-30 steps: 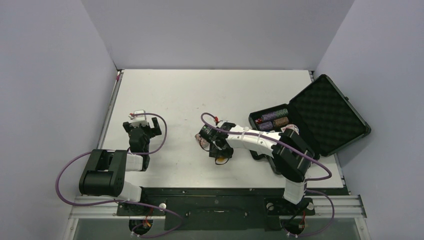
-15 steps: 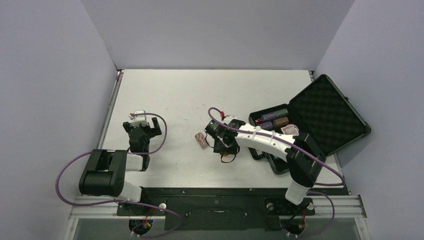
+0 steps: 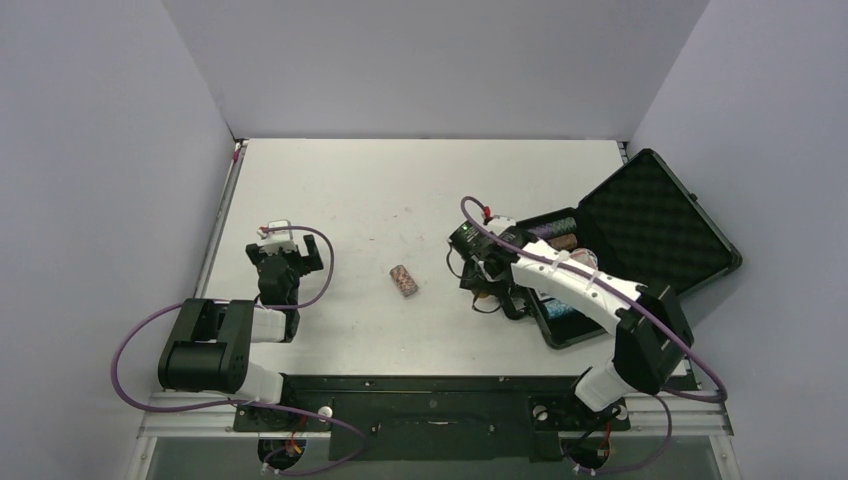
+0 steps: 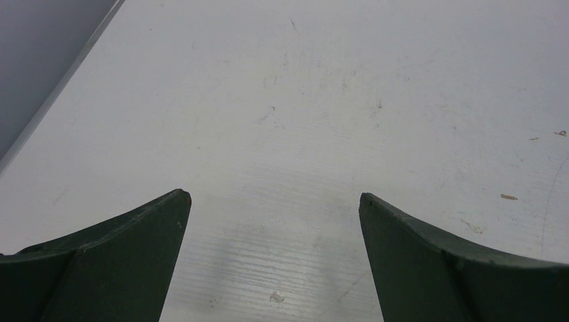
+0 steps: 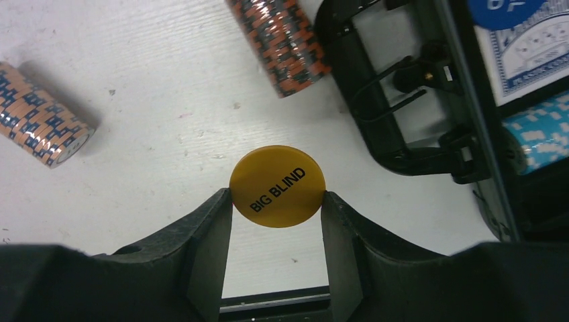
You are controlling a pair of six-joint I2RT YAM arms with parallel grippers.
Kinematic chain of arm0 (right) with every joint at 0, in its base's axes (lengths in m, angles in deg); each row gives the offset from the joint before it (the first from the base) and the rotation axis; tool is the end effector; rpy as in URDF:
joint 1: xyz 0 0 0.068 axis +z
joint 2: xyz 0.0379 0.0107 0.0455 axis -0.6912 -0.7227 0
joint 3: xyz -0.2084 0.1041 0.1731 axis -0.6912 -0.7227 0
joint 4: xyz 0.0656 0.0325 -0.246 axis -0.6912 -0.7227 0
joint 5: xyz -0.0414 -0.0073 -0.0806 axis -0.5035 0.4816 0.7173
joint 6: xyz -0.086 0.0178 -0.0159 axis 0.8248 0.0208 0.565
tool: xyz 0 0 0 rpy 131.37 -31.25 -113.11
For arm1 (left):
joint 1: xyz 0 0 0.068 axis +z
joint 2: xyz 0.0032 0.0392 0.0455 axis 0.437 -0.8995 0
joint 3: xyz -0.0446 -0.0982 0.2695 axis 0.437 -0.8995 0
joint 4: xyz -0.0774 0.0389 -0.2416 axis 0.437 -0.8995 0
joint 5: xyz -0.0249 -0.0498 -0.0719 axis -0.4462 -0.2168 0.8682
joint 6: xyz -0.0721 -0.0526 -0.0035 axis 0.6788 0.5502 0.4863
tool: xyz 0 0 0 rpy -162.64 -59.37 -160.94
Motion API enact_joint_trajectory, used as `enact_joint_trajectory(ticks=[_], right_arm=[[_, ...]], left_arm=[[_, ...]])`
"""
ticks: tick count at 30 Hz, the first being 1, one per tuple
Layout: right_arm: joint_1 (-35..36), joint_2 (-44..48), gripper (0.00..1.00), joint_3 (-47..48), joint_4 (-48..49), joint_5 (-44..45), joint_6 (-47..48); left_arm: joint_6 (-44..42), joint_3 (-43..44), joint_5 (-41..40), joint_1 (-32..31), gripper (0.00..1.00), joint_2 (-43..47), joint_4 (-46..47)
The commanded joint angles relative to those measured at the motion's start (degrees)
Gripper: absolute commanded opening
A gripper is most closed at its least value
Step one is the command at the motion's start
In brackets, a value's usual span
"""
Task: Pack up texas hold em set
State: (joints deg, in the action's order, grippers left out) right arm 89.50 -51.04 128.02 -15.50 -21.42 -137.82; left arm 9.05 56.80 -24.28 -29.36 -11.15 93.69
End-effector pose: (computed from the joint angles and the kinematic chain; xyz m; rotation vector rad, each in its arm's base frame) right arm 0.2239 0.2017 0.2188 0.3234 2.7571 0.0800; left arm 0.2761 0.0010 0.1587 -0.1938 1.7465 0.0837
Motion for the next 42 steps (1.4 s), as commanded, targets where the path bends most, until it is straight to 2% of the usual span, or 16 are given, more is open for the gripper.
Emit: enact_joint_trajectory(ticks=[1,10,22,30,42], right_arm=[[-3.37,5.47,0.24,-1.97,-2.11,3.19,1.78],[-13.28,12.47,0.24,-7.26,-2.11,2.40,4.93],[-25.51,15.67,0.24,-12.36,-0.90,0.62,11.37],[-32.19,13.78,0.24,-13.20,1.86,-2.32,14.44],[-34.35,4.42,0.24,-11.23,6.78,-6.45,16.48]], left_arm=[[-0.09,1.33,-0.26,-0.16,0.96,-0.05,2.98],[-0.06,1.34,-0.25,-0.21,0.96,0.00,2.92],[-0.10,1.38,-0.30,-0.17,0.96,-0.06,2.96],[-0.12,1.38,-0.27,-0.16,0.96,-0.06,2.92],[-0.11,1.40,-0.26,-0.16,0.96,-0.06,2.98]])
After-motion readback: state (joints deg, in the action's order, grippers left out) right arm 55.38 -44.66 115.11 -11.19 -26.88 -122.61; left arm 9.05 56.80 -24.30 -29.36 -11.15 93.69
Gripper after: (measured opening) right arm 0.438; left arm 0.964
